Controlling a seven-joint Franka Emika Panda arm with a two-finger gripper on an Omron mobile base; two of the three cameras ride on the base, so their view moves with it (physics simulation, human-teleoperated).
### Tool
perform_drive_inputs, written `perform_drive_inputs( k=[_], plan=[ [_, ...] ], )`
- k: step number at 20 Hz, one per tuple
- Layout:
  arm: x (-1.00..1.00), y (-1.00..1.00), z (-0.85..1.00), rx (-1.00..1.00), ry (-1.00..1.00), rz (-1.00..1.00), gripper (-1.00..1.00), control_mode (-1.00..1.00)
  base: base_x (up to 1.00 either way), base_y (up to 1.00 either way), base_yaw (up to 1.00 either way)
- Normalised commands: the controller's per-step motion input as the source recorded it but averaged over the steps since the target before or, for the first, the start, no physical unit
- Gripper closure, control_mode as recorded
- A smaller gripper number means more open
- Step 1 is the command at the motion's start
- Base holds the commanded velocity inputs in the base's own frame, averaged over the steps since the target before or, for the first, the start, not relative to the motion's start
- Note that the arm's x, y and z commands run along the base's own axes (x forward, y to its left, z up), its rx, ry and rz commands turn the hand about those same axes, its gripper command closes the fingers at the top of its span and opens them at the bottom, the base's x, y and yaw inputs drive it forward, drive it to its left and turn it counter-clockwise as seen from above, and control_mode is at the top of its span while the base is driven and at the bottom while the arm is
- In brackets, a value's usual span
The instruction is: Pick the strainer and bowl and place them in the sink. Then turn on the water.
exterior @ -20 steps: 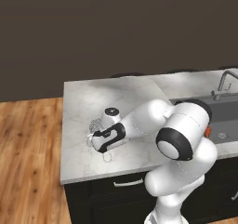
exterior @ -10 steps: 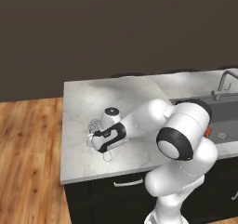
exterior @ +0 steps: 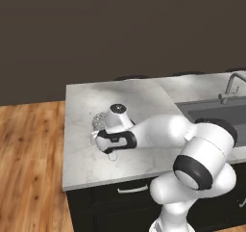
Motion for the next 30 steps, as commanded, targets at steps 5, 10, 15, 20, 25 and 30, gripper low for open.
perform_drive_inputs(
  k=[5, 10, 15, 20, 25, 30],
  plan=[
    [-0.50, -0.12, 0.87, 0.00, -0.13, 0.00, 1.00, -1.00, 0.00, 0.00, 0.00],
    [-0.43, -0.45, 0.95, 0.00, -0.01, 0.00, 1.00, -1.00, 0.00, 0.00, 0.00],
    [-0.28, -0.66, 0.88, 0.00, 0.02, 0.00, 1.00, -1.00, 0.00, 0.00, 0.00],
    [-0.36, -0.81, 0.89, 0.00, 0.11, 0.00, 1.00, -1.00, 0.00, 0.00, 0.00],
    [-0.41, -0.63, 0.87, -0.08, 0.19, 0.00, 1.00, -1.00, 0.00, 0.00, 0.00],
    [-0.28, -0.46, 0.60, -0.12, 0.25, 0.00, 1.00, -1.00, 0.00, 0.00, 0.00]
  ],
)
